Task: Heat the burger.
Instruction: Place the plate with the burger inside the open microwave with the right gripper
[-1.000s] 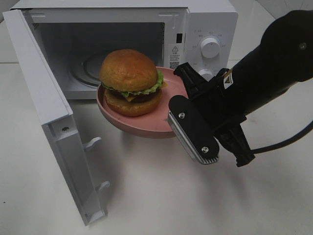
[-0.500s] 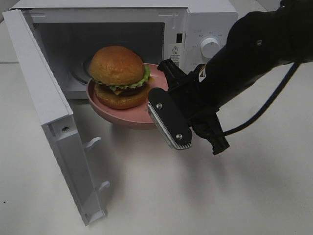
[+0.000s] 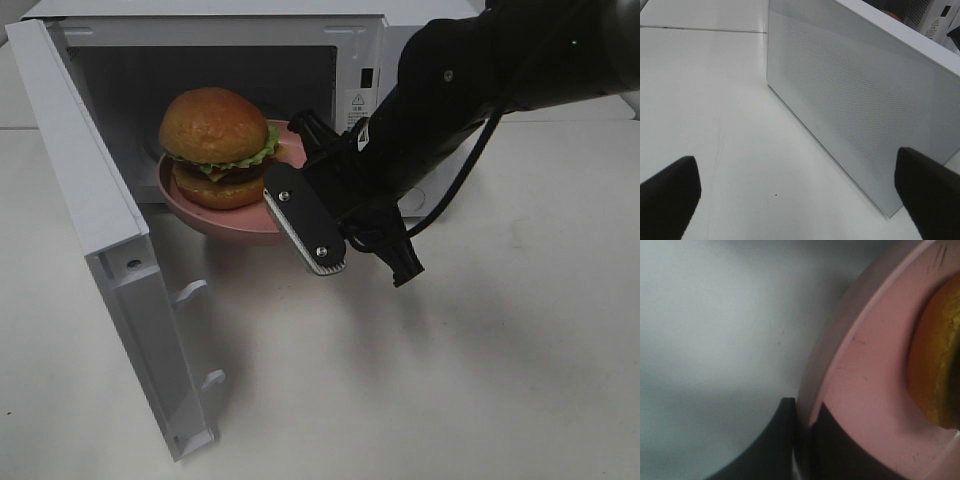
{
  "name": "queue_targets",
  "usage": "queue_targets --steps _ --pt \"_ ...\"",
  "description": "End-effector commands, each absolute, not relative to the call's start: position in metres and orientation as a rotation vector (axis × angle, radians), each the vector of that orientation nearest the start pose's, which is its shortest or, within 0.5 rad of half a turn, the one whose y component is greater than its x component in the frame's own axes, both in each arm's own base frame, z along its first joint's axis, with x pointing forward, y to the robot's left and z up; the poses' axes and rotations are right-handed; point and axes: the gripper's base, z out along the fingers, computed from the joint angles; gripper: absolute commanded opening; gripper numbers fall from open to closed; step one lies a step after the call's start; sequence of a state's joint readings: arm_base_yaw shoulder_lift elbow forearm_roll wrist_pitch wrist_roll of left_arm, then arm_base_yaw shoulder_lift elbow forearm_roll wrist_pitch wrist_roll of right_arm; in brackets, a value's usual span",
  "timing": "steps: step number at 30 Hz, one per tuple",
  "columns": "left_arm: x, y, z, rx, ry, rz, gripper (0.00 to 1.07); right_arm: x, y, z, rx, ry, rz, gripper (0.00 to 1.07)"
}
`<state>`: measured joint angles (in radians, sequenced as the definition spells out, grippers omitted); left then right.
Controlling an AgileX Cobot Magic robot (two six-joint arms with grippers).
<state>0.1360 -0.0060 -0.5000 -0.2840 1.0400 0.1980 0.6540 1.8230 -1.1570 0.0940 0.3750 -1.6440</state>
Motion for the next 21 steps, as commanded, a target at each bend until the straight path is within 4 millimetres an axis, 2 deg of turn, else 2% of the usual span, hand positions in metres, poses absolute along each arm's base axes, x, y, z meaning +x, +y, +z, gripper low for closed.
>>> queue_targets --steps 1,21 --pt "-0.004 -0.023 0.281 0.07 1.979 -0.125 0.98 0.311 0.242 0.205 -2.221 1.121 -0.355 0.0" --pt "-0.004 -0.023 0.281 0.07 1.979 -0.125 0.98 0.358 0.273 0.208 -2.153 1.262 -0.361 0.0"
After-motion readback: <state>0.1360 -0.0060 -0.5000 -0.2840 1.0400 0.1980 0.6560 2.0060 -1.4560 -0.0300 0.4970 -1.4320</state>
